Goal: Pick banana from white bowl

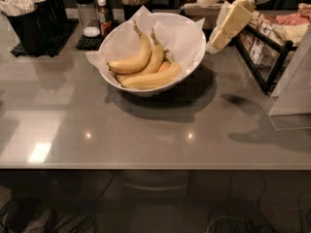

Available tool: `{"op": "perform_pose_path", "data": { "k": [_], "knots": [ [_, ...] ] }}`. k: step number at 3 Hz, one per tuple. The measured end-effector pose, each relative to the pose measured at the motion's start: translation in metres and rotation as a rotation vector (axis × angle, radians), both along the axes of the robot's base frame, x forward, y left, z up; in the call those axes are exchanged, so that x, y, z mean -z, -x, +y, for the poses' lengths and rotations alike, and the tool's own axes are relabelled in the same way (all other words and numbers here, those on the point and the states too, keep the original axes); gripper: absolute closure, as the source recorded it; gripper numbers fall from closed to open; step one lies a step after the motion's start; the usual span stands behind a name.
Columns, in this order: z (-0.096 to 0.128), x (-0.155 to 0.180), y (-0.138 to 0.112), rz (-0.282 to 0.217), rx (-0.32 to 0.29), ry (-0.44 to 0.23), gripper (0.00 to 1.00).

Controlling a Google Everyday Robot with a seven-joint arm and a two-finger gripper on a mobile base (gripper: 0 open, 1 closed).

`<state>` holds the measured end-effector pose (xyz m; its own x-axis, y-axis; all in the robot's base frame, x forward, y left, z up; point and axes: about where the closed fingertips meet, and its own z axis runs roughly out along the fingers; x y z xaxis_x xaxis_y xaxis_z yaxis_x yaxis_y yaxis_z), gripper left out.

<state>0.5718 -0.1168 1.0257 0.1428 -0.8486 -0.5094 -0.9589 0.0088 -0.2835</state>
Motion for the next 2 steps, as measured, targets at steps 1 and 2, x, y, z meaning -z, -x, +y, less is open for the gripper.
{"op": "perform_pose_path", "data": {
  "k": [1,2],
  "knots": [
    [0.026,0.014,-0.013,0.016,-0.064,-0.043,0.47],
    [0.068,0.027,-0.031,0.040,-0.175,-0.074,0.49]
  ]
}}
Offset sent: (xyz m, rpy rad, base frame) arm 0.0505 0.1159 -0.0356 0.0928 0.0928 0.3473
